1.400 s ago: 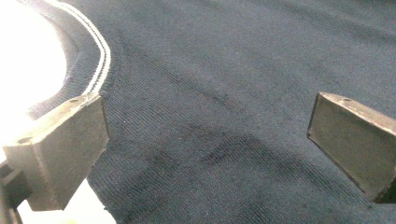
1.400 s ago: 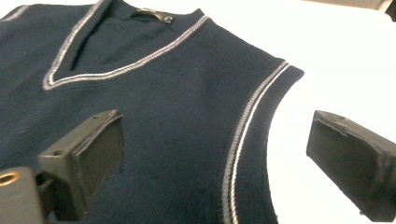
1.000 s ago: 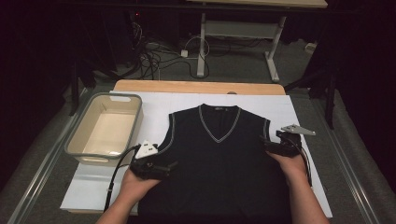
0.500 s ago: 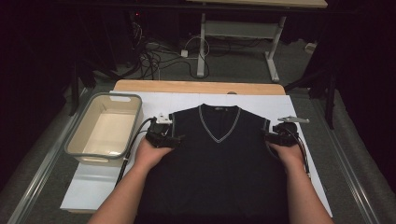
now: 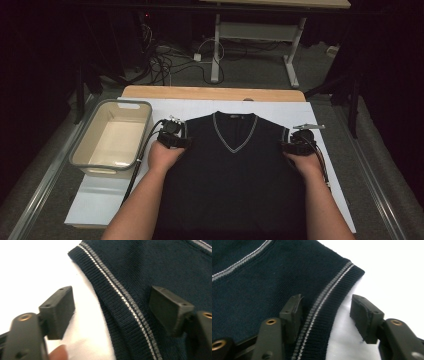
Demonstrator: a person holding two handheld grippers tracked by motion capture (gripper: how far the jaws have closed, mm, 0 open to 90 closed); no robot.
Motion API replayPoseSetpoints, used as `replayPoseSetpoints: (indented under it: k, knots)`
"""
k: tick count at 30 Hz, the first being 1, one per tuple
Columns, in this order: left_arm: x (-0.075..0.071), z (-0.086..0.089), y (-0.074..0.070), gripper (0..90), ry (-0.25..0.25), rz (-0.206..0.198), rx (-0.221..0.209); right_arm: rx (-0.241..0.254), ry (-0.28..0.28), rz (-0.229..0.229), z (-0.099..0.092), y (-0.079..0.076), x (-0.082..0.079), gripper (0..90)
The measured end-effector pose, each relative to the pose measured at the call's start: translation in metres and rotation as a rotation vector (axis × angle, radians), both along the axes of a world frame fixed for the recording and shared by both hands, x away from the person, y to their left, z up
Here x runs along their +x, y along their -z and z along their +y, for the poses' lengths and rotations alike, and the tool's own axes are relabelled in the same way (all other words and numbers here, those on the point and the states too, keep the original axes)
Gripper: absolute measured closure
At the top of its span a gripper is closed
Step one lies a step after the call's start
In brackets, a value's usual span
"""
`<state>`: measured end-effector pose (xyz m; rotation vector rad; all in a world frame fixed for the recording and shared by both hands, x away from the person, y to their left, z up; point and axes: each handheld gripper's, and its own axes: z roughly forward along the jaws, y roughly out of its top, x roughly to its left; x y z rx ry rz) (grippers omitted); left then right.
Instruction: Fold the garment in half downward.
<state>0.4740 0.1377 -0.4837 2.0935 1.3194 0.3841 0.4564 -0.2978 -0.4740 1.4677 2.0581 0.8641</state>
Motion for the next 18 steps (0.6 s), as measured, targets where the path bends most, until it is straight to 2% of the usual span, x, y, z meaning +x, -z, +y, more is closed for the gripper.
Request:
replayPoseSetpoints:
  k: [5,9,11,14,18]
  knots:
    - [-0.0034,-0.0036,-0.0012,47.2,0.036,-0.015,-0.006,-0.007,-0.042,-0.004,0.0028,0.0,-0.0009,59.4]
    - [-0.0062,-0.0057,-0.0017,66.3,0.078,-0.015,-0.024,-0.006,-0.082,-0.01,0.0058,0.0003,-0.003,75.3]
    - [-0.0073,-0.0064,-0.0013,74.3,0.099,-0.02,-0.029,-0.018,-0.092,-0.013,0.0082,0.0002,-0.0044,77.9]
    - [-0.0086,-0.0075,-0.0013,76.9,0.105,-0.032,-0.019,-0.008,-0.102,-0.013,0.0072,0.0003,-0.0046,79.9]
    - [-0.0103,-0.0084,-0.002,77.8,0.103,-0.047,-0.007,-0.026,-0.107,-0.028,0.0093,0.0004,-0.0065,81.1]
